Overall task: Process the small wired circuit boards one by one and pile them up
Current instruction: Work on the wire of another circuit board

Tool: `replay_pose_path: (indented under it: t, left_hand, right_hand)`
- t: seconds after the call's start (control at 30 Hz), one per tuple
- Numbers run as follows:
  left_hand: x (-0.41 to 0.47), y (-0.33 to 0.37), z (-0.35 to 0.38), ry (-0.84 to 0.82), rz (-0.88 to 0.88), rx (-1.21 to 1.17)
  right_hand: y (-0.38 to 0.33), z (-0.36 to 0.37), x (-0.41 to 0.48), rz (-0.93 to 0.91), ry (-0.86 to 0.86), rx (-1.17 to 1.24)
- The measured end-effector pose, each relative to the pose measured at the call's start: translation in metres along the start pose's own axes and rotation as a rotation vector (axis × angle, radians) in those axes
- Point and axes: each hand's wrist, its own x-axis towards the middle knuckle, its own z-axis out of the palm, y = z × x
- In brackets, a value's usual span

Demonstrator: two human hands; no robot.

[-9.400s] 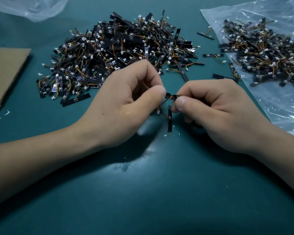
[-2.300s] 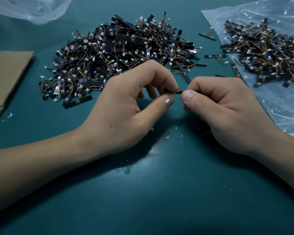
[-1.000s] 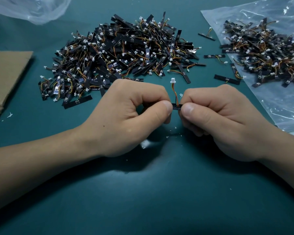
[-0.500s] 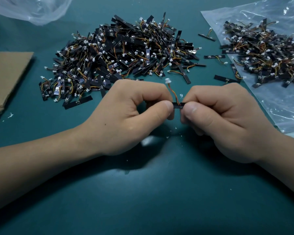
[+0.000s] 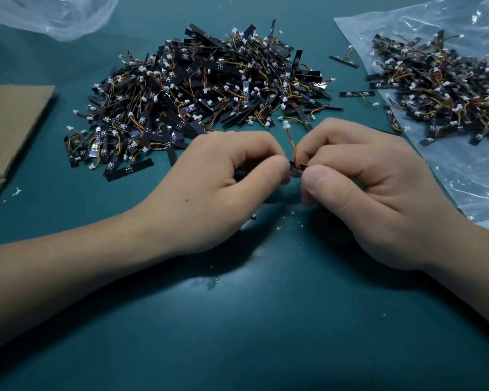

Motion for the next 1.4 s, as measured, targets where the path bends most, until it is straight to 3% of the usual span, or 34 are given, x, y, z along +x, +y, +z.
replay_pose_path:
  t: [0.2, 0.37, 0.6, 0.8, 1.1, 1.3, 1.4]
  left_hand:
    - [-0.003, 0.003, -0.002, 0.065, 0.053, 0.033]
    - [0.001, 0.001, 0.000, 0.001, -0.008, 0.070]
    - [-0.004, 0.005, -0.003, 0.036, 0.164, 0.122]
    - [0.000, 0.007, -0.001, -0.017, -0.015, 0.160]
    - [-0.004, 0.014, -0.006, 0.084, 0.167, 0.084]
    - [0.001, 0.003, -0.001, 0.003, -0.036, 0.127]
    - [0.000, 0.008, -0.002, 0.023, 0.006, 0.088]
  right_hand:
    - [0.001, 0.000, 0.003, 0.117, -0.005, 0.017]
    - [0.000, 0.000, 0.001, 0.028, 0.007, -0.038]
    - [0.000, 0.000, 0.001, 0.073, -0.049, 0.015]
    - [-0.001, 0.000, 0.001, 0.005, 0.000, -0.008]
    - [0.001, 0.002, 0.004, 0.165, -0.061, 0.031]
    - [-0.001, 0.000, 0.003, 0.101, -0.007, -0.048]
    - [-0.002, 0.001, 0.002, 0.046, -0.006, -0.055]
